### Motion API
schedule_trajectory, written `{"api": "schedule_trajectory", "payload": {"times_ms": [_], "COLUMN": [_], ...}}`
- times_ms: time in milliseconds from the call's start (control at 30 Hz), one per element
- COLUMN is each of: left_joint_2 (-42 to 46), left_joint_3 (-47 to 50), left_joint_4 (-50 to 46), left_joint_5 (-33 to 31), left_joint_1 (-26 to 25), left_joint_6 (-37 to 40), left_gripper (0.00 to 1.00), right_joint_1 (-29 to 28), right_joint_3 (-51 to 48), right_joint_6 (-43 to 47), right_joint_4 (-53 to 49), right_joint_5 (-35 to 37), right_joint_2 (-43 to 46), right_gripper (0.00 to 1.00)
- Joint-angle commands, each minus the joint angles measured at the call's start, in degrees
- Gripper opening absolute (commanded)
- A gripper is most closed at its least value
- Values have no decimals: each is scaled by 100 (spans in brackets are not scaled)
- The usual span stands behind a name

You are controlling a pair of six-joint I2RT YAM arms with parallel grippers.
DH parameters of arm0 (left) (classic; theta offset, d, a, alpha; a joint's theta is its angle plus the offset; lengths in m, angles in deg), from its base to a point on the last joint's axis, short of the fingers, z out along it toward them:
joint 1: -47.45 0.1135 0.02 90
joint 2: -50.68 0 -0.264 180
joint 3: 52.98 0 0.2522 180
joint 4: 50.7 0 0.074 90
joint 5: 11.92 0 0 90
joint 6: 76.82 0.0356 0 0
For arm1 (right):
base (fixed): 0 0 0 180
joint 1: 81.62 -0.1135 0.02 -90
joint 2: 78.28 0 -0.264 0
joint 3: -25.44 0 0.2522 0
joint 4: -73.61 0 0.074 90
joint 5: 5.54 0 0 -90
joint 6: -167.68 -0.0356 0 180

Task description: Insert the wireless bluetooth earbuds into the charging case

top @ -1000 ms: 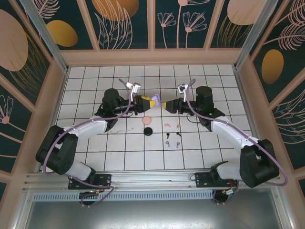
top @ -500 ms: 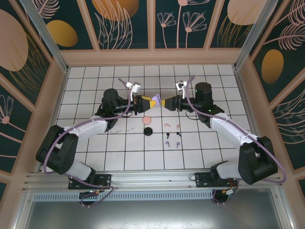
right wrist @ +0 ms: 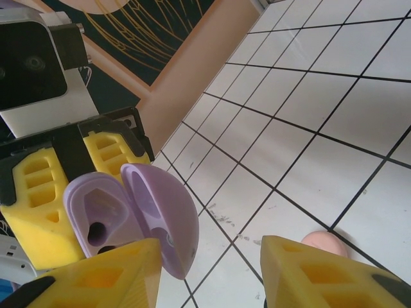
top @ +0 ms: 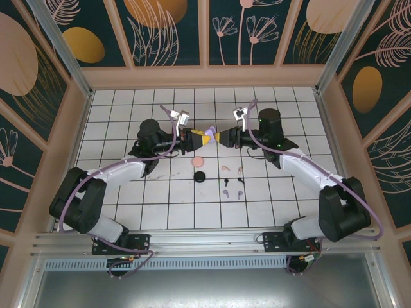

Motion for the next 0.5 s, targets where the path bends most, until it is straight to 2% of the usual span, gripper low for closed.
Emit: {"api": "schedule_trajectory", "payload": {"times_ms": [0, 100, 433, 467], "left_joint_2": [-46, -57, -159, -170], "left_joint_3": [-1, -4, 29, 28], "left_joint_4": [296, 312, 415, 379], "left_joint_5": [133, 133, 91, 44], "left_joint_1": [-23, -23, -39, -40], "left_joint_6": [-75, -74, -152, -144], "left_gripper": [0, 0, 0, 0], "right_joint_1": [-67, -99, -145, -145], "right_joint_3": [202, 220, 290, 306], "right_joint_6": [1, 1, 1, 14], "right_joint_4": [183, 197, 168, 132], "right_joint_5": [-74, -95, -94, -58], "right_joint_2": [-91, -134, -97, -87], "right_gripper": [42, 35, 0, 0]}}
